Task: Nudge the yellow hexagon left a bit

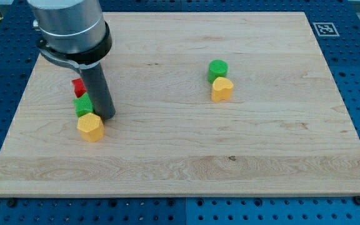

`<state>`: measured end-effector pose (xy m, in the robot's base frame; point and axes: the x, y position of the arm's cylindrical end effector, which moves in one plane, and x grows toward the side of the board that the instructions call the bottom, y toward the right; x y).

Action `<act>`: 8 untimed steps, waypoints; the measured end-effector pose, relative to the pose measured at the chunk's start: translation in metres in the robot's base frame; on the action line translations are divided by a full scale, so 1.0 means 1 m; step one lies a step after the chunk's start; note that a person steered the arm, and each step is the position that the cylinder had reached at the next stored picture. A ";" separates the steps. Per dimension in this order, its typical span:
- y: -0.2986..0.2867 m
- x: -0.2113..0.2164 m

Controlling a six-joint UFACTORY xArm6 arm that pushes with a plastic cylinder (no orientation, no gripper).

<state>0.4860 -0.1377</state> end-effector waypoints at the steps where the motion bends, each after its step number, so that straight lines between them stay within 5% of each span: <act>1: -0.003 0.000; 8: 0.038 0.020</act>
<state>0.5059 -0.0995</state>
